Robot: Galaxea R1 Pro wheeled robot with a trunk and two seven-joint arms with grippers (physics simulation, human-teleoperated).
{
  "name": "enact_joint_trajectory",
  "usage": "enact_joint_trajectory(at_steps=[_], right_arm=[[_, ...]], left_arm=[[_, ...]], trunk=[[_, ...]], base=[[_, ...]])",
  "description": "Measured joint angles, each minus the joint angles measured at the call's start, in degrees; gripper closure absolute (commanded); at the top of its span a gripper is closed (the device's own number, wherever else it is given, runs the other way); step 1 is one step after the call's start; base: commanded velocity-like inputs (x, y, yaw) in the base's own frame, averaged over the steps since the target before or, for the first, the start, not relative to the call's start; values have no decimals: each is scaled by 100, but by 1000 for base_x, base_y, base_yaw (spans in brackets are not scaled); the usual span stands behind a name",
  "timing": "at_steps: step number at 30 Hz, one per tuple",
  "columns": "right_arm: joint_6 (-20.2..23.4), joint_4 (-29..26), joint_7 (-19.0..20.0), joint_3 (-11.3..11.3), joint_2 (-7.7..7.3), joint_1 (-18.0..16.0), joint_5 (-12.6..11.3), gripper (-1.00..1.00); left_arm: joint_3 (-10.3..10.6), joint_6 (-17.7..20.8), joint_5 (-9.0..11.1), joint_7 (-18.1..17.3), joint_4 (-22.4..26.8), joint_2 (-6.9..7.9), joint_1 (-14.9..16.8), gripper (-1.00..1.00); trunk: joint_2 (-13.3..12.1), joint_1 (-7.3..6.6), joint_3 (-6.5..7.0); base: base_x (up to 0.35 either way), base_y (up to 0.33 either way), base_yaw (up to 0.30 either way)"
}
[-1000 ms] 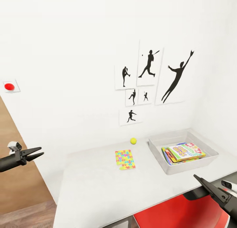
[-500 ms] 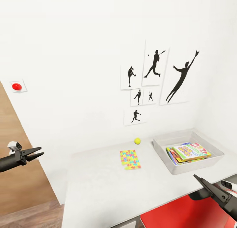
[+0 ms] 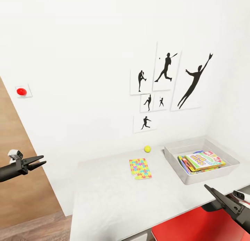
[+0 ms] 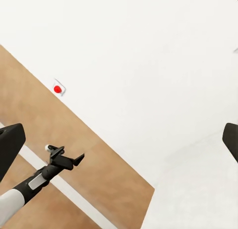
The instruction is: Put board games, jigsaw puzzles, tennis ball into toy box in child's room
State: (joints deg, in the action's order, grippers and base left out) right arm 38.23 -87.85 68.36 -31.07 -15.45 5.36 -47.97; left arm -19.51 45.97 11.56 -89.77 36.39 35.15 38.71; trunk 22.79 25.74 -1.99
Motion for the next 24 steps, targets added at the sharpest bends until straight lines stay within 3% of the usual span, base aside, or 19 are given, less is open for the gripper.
enact_joint_trajectory(at_steps=[7, 24], right_arm=[[-6, -1, 0, 3, 0, -1, 1, -100], [12, -1, -19, 5, 0, -1, 1, -100]], left_arm=[[0, 0, 1, 0, 1, 1, -1, -100], [0, 0, 2, 0, 1, 1, -2, -100]], trunk=[[0, 0, 0], [0, 0, -34]], base=[[0, 4, 106], [0, 0, 241]])
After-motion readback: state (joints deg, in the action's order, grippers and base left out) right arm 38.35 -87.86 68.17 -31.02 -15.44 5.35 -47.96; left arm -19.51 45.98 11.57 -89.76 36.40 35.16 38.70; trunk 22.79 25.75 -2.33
